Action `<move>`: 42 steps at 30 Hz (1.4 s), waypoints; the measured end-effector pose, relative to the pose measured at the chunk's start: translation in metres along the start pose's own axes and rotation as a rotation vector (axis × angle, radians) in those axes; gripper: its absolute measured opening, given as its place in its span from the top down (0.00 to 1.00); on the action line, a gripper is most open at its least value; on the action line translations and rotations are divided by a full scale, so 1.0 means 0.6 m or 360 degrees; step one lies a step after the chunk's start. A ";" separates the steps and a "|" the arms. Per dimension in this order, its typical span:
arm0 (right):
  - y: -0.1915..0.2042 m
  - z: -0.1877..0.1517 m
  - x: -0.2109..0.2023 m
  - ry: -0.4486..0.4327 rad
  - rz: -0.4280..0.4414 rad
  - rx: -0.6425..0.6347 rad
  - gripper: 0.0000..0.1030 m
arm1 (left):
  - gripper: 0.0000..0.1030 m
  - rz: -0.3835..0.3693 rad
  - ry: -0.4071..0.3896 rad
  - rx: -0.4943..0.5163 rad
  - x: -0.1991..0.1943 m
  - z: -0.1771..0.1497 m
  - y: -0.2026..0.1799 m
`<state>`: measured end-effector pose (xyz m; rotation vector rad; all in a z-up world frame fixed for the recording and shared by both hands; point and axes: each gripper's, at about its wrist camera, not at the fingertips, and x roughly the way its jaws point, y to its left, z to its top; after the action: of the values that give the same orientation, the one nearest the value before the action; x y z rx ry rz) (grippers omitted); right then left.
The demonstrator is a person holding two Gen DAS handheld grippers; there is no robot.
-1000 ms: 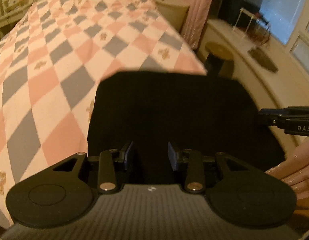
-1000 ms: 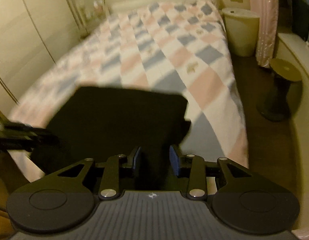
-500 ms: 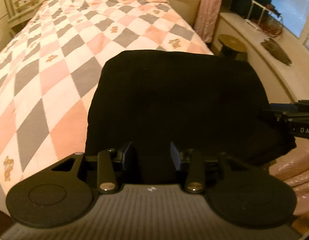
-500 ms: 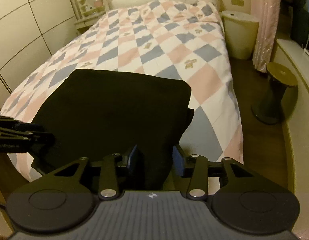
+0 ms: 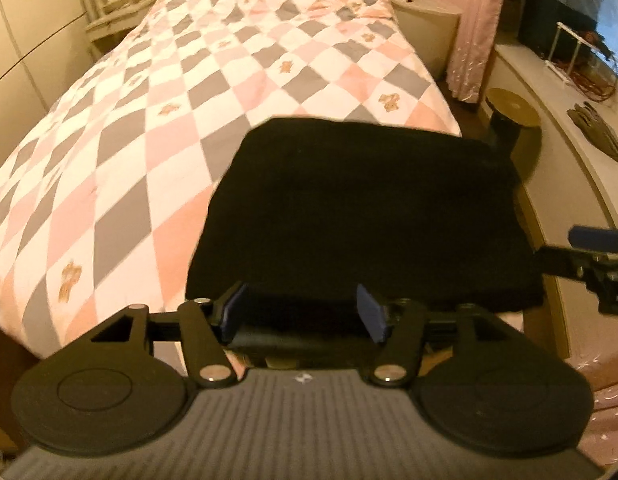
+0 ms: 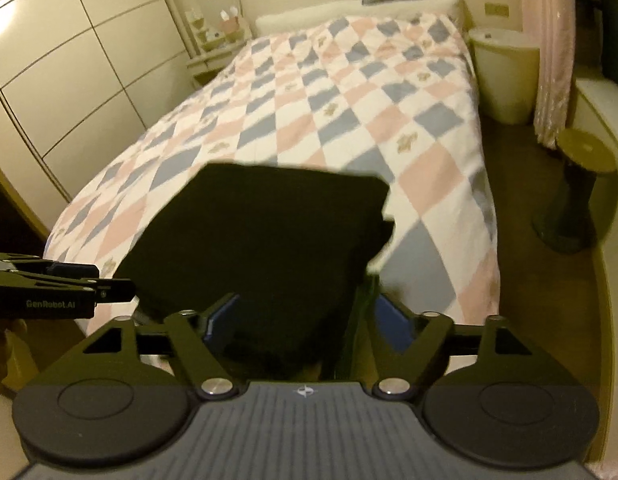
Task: Fold clothes
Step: 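Open both grippers and pull them back from the stack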
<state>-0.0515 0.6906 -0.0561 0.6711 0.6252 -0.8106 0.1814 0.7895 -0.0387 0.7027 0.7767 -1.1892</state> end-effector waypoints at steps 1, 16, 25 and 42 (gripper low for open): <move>-0.001 -0.009 -0.010 0.0018 0.0010 0.0005 0.20 | 0.44 0.0020 0.0010 -0.0017 -0.009 -0.010 -0.006; 0.037 -0.098 -0.133 0.0025 0.0012 -0.0110 0.02 | 0.10 0.0228 0.0000 -0.0158 -0.139 -0.121 -0.065; 0.081 -0.109 -0.152 -0.0056 -0.0140 -0.0064 0.02 | 0.01 0.0249 -0.0102 -0.0086 -0.183 -0.127 -0.041; 0.114 -0.162 -0.145 -0.0005 -0.0274 0.0142 0.02 | 0.01 -0.0032 0.0051 0.0068 -0.165 -0.166 -0.020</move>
<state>-0.0666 0.8355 -0.0347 0.7038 0.6532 -1.0040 0.1359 0.9202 -0.0132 0.7523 0.7884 -1.2179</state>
